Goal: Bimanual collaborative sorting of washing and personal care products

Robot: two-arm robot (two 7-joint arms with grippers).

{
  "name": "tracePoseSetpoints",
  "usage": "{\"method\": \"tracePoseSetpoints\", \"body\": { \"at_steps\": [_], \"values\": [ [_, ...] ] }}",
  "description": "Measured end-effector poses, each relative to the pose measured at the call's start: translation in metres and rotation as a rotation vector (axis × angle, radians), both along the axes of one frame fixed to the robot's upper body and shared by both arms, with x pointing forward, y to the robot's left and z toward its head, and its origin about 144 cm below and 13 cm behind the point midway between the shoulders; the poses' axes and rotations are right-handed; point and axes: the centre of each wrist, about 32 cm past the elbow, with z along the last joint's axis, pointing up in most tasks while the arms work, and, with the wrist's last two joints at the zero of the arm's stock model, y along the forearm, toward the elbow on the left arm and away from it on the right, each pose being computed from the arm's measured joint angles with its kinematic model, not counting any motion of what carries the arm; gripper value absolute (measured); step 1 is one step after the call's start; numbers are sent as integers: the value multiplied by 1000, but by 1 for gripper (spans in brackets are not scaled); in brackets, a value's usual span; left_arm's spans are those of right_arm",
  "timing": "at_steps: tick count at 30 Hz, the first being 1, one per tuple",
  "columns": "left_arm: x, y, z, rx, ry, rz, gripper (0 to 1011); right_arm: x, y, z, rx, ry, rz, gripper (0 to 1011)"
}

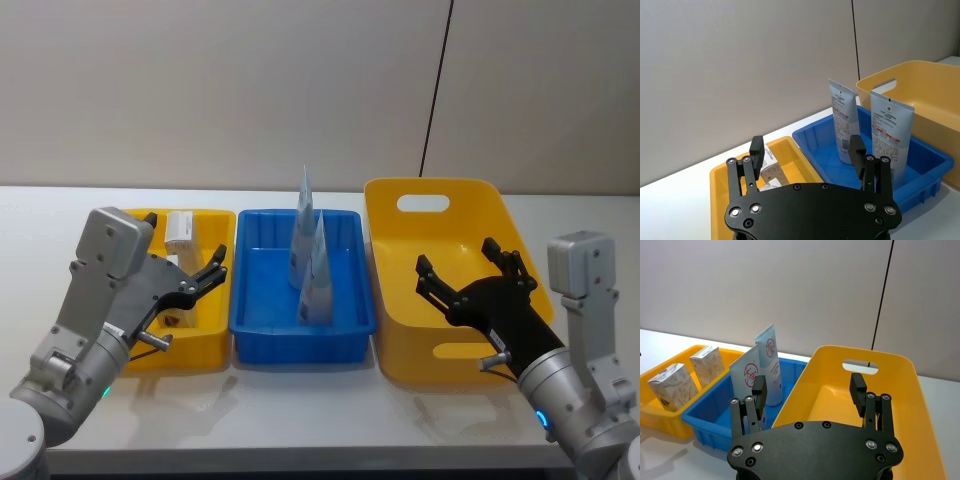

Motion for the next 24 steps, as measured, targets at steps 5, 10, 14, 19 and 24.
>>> {"method": "tracePoseSetpoints", "body": {
  "at_steps": [5,10,14,19,24],
  "values": [
    [0,0,0,0,0,0,1001,0,0,0,0,0,0,1000],
    [0,0,0,0,0,0,1001,0,0,0,0,0,0,1000],
    [0,0,0,0,0,0,1001,0,0,0,0,0,0,1000],
    [0,0,0,0,0,0,1001,0,0,0,0,0,0,1000],
    [0,0,0,0,0,0,1001,0,0,0,0,0,0,1000]
  ]
}}
